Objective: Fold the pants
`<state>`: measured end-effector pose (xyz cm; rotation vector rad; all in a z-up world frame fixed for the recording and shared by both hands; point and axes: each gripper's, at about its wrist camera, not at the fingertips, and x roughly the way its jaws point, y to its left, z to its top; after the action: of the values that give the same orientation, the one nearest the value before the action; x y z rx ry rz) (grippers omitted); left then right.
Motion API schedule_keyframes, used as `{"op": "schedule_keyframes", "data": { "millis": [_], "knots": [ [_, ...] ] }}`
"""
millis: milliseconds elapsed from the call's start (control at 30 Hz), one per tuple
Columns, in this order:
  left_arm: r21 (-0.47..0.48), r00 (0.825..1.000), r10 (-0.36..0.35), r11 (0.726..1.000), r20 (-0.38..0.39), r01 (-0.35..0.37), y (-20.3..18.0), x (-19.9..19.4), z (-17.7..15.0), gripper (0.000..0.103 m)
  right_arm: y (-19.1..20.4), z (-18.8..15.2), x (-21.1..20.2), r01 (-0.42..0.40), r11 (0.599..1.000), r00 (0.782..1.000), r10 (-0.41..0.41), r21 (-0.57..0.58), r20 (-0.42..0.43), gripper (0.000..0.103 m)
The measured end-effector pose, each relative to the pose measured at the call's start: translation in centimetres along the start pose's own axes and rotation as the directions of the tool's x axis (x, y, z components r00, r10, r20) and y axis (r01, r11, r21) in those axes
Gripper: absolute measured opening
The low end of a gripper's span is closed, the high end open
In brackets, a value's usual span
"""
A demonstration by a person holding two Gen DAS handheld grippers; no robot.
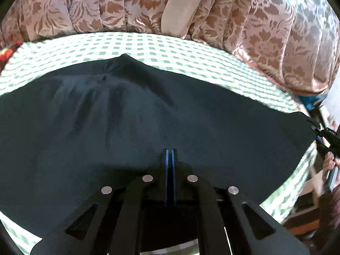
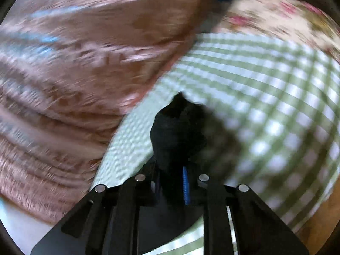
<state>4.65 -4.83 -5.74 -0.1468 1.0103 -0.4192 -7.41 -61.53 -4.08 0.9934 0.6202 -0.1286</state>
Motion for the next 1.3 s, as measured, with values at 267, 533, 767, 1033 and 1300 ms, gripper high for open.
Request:
{"op": "schedule_keyframes", "data": {
  "millis": [267,533,767,1033,1300],
  "knots": [
    [-0.092,0.987,-0.161,0.982,0.018,0.162,0.9,-1.4,0.4,0.001,13.1,-5.3,3.5,-0.219,0.943,0.968,0.178,-0.249,-0.177,0.015],
    [-0.216,0.946,-0.32,0.921,0.055,0.324,3.4,-2.3,0.9,0.001,22.4,-18.5,12.0,-0.39,0.832,0.844,0.15,-0.396,-0.516,0.015],
    [-0.314,0.886,-0.461,0.834,0.052,0.452,4.4,-1.3,1.8,0.037,23.8,-27.0,16.3,-0.393,0.742,0.788,-0.033,-0.544,-0.614,0.015],
    [-0.352,0.849,-0.528,0.795,-0.004,0.493,2.9,0.6,2.9,0.052,24.3,-30.3,14.9,-0.433,0.55,0.816,-0.098,-0.714,-0.57,0.04],
    [-0.347,0.867,-0.481,0.841,-0.128,0.415,1.5,3.4,3.7,0.058,21.4,-26.2,11.1,-0.468,0.652,0.794,0.013,-0.597,-0.607,0.04]
  ]
}}
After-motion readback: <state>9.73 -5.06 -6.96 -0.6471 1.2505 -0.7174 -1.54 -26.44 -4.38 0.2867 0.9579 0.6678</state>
